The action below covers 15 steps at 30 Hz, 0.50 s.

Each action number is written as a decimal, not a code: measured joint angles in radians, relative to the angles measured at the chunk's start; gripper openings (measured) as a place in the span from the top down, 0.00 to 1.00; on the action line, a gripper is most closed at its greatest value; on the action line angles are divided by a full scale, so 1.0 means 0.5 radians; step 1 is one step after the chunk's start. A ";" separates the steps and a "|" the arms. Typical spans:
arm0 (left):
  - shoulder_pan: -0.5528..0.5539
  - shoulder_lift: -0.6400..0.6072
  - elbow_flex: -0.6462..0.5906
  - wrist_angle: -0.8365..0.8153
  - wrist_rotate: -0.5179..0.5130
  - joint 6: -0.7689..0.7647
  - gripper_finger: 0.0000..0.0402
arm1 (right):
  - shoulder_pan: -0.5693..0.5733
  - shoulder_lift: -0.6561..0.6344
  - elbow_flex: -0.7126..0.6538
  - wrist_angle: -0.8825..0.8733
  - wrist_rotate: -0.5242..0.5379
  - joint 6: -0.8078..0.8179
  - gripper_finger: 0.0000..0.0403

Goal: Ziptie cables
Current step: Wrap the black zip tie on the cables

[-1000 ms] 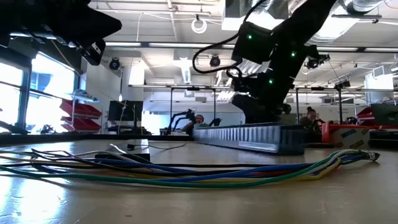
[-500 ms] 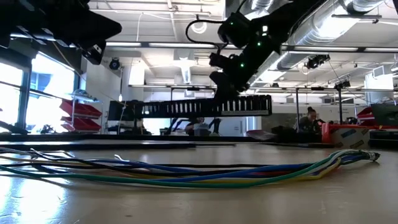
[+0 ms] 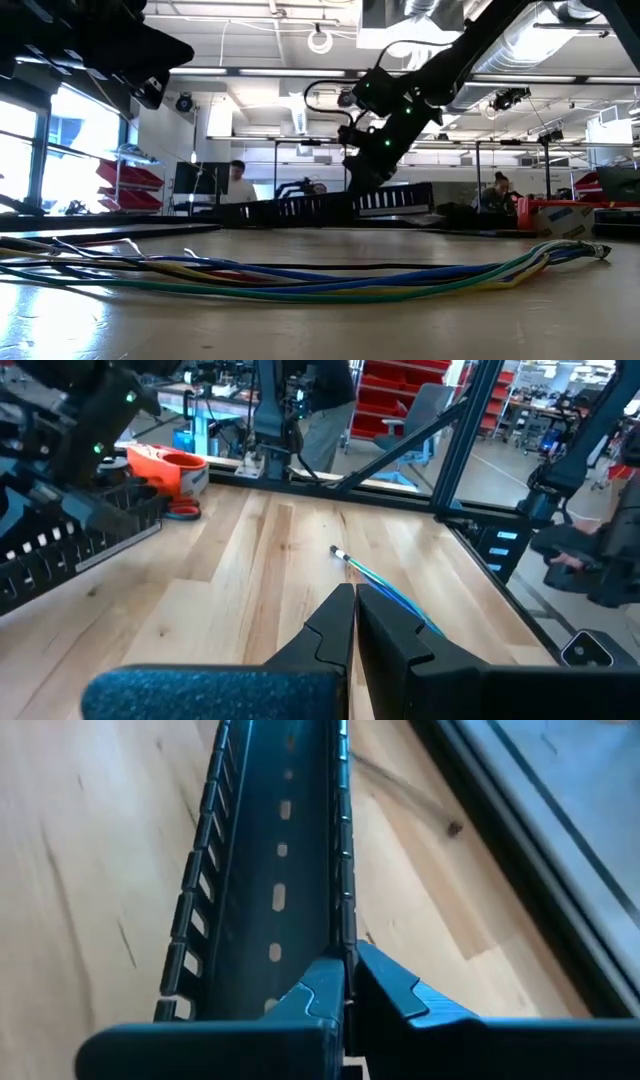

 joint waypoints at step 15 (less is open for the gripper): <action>0.004 0.000 0.000 -0.374 -0.006 -0.392 1.00 | 0.109 -0.280 0.000 -0.002 0.318 -0.001 1.00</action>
